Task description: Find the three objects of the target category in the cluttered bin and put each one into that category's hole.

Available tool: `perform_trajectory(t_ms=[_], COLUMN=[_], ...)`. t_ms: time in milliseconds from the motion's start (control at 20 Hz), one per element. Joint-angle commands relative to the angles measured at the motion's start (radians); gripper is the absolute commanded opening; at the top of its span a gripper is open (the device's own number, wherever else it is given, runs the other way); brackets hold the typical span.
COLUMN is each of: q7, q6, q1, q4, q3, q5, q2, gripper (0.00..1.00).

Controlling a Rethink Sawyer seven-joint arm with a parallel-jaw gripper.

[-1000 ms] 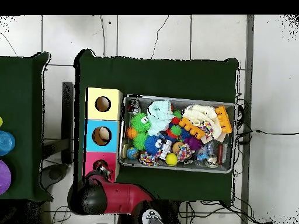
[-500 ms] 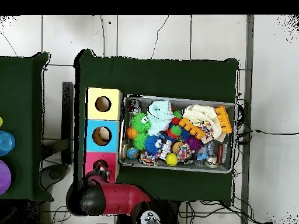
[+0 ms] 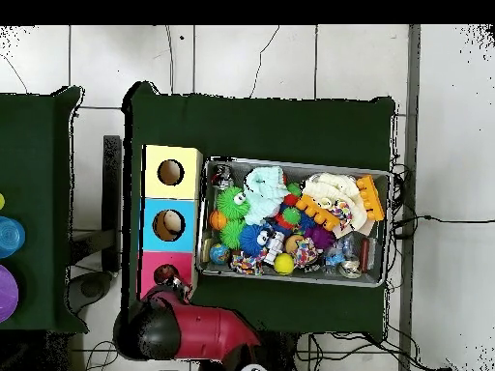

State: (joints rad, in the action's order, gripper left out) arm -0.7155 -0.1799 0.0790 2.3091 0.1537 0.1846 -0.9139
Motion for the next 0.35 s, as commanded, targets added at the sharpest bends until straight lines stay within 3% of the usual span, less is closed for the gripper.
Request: perform_trajectory(t_ms=[50,350], q7=[-0.233,-0.239], q6=[-0.125,-0.162], q1=[0.028,0.032], q4=[-0.134,-0.14], q3=[-0.051,-0.046], q5=[0.01,0.019], q2=[-0.054,-0.073], gripper=[1.0,1.0])
